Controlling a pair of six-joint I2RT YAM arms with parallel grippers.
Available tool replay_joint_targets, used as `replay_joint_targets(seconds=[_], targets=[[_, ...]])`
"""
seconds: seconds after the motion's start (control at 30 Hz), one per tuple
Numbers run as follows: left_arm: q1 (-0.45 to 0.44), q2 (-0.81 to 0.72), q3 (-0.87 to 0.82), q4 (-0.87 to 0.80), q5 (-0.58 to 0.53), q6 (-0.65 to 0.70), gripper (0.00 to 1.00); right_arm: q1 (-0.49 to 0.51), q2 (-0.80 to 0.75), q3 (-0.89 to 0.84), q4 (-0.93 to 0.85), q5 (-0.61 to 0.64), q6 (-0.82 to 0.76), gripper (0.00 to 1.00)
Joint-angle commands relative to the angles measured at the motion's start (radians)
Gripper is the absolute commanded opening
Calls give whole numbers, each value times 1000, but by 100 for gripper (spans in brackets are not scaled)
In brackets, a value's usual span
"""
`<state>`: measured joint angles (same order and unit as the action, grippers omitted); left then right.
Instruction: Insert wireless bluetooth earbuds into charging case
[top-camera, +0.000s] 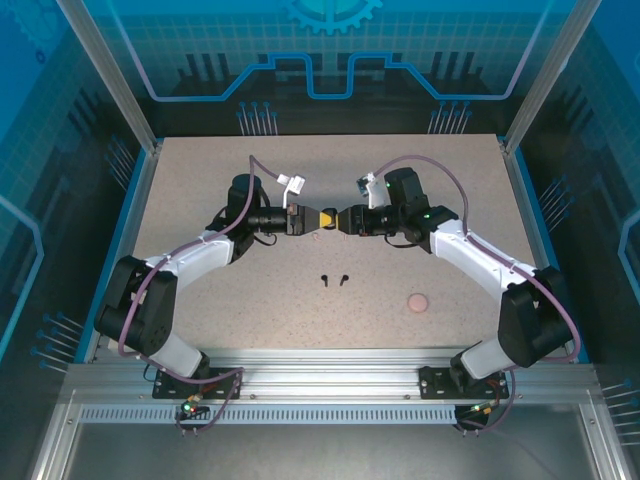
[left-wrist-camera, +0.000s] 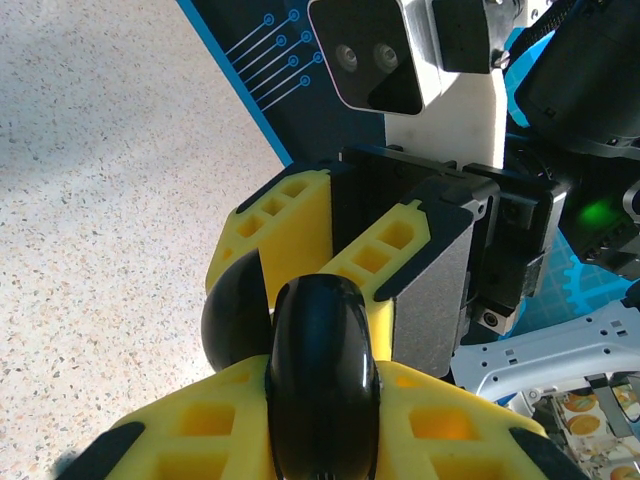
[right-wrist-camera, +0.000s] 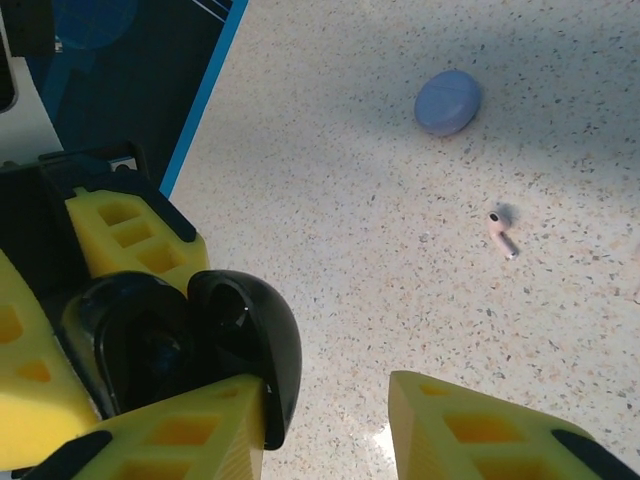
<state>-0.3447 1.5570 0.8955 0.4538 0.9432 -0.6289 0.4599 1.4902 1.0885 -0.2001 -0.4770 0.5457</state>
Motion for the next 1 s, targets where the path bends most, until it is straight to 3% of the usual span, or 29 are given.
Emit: replay_joint_targets(seconds=[0.0,0.47,0.8,0.87,0.9,0.97], targets=[[-6,-11,28,33,43,1,0,8,18,30,45,-34,0,34],[-6,-15,3,135,54,-76,0,-4,12,7,168,-88,67,25],[-8,-26,2,124,50,-79,0,-9,15,23,185,-96,88,0],[-9,-28,3,102,37,-69,0,-9,15,33,174,-91,89,0],[-10,-28,3,94,29,-64,3,-9,15,39,165,-88,88,0],[-10,-34,-2,82,8,-55,25,-7,13,60,129,-69,78,0]])
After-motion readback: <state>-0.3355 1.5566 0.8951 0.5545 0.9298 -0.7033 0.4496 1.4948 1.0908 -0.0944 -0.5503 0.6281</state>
